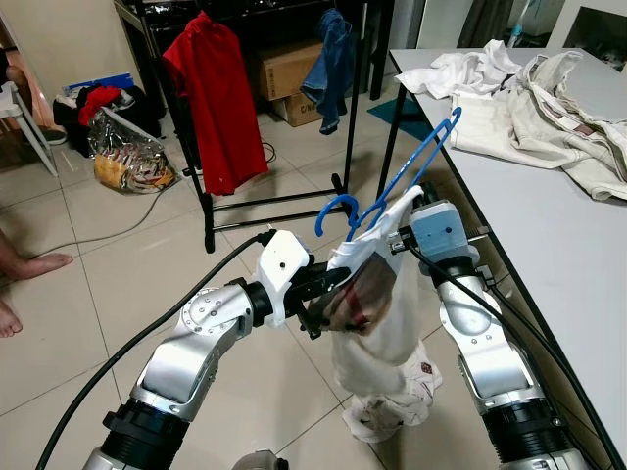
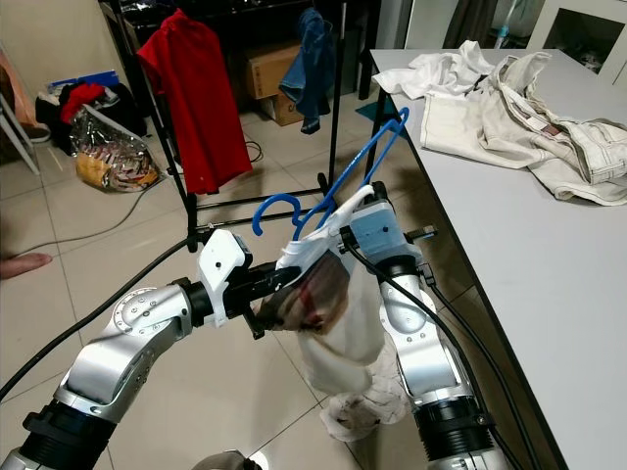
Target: Hang hanger
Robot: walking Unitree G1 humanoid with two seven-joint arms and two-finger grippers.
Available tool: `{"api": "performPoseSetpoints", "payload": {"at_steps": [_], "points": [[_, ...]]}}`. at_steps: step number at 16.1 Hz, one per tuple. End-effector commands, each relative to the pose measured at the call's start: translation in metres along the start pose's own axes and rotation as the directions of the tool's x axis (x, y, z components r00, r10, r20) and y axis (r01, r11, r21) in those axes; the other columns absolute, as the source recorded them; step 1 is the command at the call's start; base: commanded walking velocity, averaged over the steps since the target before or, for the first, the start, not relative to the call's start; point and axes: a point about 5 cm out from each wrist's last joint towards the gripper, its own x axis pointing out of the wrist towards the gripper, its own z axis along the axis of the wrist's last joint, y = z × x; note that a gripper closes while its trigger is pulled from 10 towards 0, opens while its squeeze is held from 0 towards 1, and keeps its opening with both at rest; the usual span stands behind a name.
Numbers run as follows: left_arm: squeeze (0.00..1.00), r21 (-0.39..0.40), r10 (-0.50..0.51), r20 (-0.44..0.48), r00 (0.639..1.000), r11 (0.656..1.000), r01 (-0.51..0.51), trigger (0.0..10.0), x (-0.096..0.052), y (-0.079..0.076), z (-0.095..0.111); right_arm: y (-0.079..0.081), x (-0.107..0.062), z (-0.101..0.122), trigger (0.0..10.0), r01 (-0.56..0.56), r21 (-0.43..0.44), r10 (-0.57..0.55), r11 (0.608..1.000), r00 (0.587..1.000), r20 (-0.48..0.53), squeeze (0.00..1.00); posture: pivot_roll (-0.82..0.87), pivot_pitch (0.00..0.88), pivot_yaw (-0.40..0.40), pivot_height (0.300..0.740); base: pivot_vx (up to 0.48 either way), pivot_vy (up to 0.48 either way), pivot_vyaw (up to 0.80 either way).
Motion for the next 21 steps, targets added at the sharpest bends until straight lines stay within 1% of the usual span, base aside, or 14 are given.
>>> {"api": "performPoseSetpoints", "payload": {"at_steps": [1,4,5,7,9,10,12,13,14,16,17,19,20,21], "points": [[0.00,-0.026,-0.005,0.017,1.000,1.000,0.006,10.0,-0.002,-0.001,0.003,-0.016,0.009,0.008,10.0,0.109,-0.016,-0.109,0.994,0.993,0.039,0.00,0.02,0.000,0.023,0.723,0.000,0.000,0.00],[0.00,-0.048,0.005,0.046,0.999,0.999,-0.002,10.0,-0.002,0.002,0.006,-0.031,0.012,-0.003,10.0,0.240,-0.044,-0.241,0.970,0.970,-0.026,0.00,0.02,0.000,0.021,0.723,0.000,0.000,0.00],[0.00,-0.047,0.006,0.053,0.999,0.999,-0.004,10.0,-0.002,0.003,0.007,-0.032,0.013,-0.004,10.0,0.245,-0.031,-0.246,0.969,0.969,-0.034,0.00,0.02,0.000,0.020,0.723,0.000,0.000,0.00],[0.00,-0.107,0.040,0.093,0.995,0.994,-0.030,10.0,-0.001,0.007,0.011,-0.039,0.013,-0.001,10.0,0.301,-0.027,-0.301,0.953,0.953,-0.017,0.00,0.02,0.000,0.020,0.723,0.000,0.000,0.00],[0.00,-0.174,0.079,0.132,0.988,0.983,-0.055,10.0,0.000,0.010,0.013,-0.053,0.012,-0.001,10.0,0.419,-0.016,-0.419,0.908,0.908,-0.022,0.00,0.02,0.000,0.021,0.723,0.000,0.000,0.00],[0.00,-0.240,0.111,0.160,0.981,0.968,-0.070,10.0,0.001,0.013,0.014,-0.060,0.011,0.002,10.0,0.457,0.000,-0.457,0.889,0.889,-0.004,0.00,0.02,0.000,0.022,0.723,0.000,0.000,0.00],[0.00,-0.313,0.139,0.179,0.974,0.947,-0.078,10.0,0.001,0.016,0.013,-0.067,0.011,0.007,10.0,0.500,0.004,-0.500,0.866,0.866,0.024,0.00,0.02,0.000,0.023,0.723,0.000,0.000,0.00],[0.00,-0.369,0.129,0.164,0.978,0.928,-0.060,10.0,0.003,0.015,0.010,-0.071,0.012,0.010,10.0,0.517,0.014,-0.517,0.856,0.855,0.035,0.00,0.02,0.000,0.024,0.723,0.000,0.000,0.00],[0.00,-0.385,0.120,0.152,0.981,0.921,-0.053,10.0,0.005,0.014,0.007,-0.073,0.013,0.012,10.0,0.526,0.026,-0.527,0.850,0.849,0.048,0.00,0.02,0.000,0.025,0.723,0.000,0.000,0.00],[0.00,-0.355,0.107,0.102,0.989,0.933,-0.065,10.0,0.009,0.012,0.001,-0.072,0.018,0.018,10.0,0.511,0.035,-0.513,0.859,0.856,0.063,0.00,0.01,0.000,0.025,0.723,0.000,0.000,0.00],[0.00,-0.335,0.116,-0.005,0.993,0.936,-0.111,10.0,0.013,0.016,-0.008,-0.068,0.020,0.025,10.0,0.479,0.050,-0.482,0.876,0.870,0.106,0.00,0.02,0.000,0.024,0.723,0.000,0.000,0.00],[0.00,-0.348,0.127,-0.070,0.989,0.926,-0.144,10.0,0.014,0.020,-0.014,-0.065,0.021,0.028,10.0,0.460,0.065,-0.464,0.886,0.876,0.128,0.00,0.02,0.000,0.024,0.723,0.000,0.000,0.00],[0.00,-0.384,0.091,-0.158,0.983,0.912,-0.146,10.0,0.013,0.022,-0.022,-0.063,0.020,0.033,10.0,0.436,0.079,-0.443,0.896,0.882,0.160,0.00,0.02,0.000,0.024,0.723,0.000,0.000,0.00],[0.00,-0.369,0.036,-0.209,0.977,0.922,-0.113,10.0,0.012,0.020,-0.025,-0.062,0.019,0.036,10.0,0.430,0.087,-0.438,0.899,0.880,0.181,0.00,0.02,0.000,0.019,0.723,0.000,0.000,0.00]]}}
